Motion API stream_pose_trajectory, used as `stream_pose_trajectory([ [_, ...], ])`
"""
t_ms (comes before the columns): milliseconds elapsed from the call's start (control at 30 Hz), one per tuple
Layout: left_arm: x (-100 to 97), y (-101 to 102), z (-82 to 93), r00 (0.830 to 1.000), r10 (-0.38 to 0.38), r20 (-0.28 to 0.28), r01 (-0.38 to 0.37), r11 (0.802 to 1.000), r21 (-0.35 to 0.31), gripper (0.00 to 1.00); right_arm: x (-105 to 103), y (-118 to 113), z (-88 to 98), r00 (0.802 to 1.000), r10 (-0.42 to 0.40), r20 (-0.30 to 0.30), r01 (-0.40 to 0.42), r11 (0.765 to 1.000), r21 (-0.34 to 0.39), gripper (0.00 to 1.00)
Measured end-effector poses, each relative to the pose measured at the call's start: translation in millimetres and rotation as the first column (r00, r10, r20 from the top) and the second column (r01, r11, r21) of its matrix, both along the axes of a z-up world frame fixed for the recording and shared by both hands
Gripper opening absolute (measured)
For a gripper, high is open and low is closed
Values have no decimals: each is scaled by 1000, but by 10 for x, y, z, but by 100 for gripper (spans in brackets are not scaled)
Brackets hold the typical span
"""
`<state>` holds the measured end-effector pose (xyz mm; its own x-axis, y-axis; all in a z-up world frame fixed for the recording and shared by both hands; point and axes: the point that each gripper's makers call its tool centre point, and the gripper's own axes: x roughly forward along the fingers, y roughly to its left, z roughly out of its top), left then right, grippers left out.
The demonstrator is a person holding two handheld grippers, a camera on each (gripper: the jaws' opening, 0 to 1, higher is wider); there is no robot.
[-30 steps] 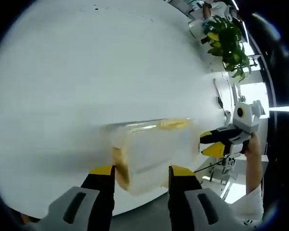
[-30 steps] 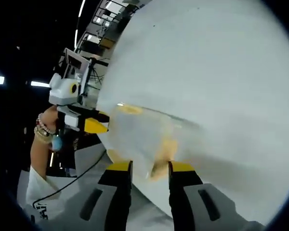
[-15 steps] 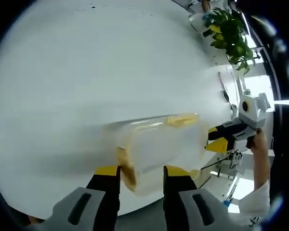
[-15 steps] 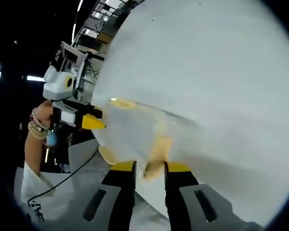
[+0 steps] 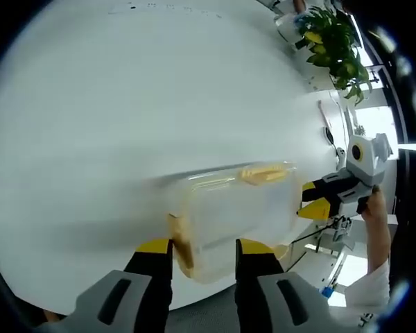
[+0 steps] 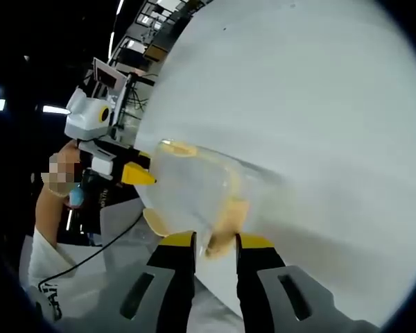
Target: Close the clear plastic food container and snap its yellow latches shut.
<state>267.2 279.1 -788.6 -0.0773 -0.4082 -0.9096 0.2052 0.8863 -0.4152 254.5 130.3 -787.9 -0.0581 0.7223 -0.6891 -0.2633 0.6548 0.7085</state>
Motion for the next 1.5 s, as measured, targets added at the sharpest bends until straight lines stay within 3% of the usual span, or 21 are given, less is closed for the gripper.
stream_pose_trajectory([
  [167,8,-5,-11,1000,-4,-1,4,1000,-20,27,13,-8,4,1000,4,10,-4,1000,12,18],
  [200,14,-73,6,1000,-8,4,8,998,-67,26,18,-9,6,1000,7,16,-7,1000,16,18],
  [300,-18,50,-15,1000,-8,-1,7,999,-53,26,17,-43,19,1000,-6,20,6,1000,30,17],
  [567,33,78,-26,1000,1,0,-1,999,-53,26,23,-43,23,1000,12,17,-12,999,35,17],
  [767,68,49,-25,1000,5,-1,-5,999,-50,26,-3,-32,21,999,6,34,-9,997,78,14],
  [800,66,39,-26,1000,4,5,-4,999,-49,26,-15,31,37,999,22,43,-27,992,123,15],
  [833,73,41,-21,1000,6,7,-6,999,-52,26,4,-17,21,1000,-6,28,3,995,95,15],
  [1133,77,-6,-15,1000,2,24,-1,998,-60,27,-16,1,50,999,-8,49,3,995,98,16],
  [1300,19,-102,-81,998,65,-10,-66,985,-156,35,-22,-9,40,998,-9,61,2,995,101,17],
  [1500,19,-86,-55,999,38,25,-34,989,-142,35,-27,2,38,998,4,68,-10,996,85,17],
])
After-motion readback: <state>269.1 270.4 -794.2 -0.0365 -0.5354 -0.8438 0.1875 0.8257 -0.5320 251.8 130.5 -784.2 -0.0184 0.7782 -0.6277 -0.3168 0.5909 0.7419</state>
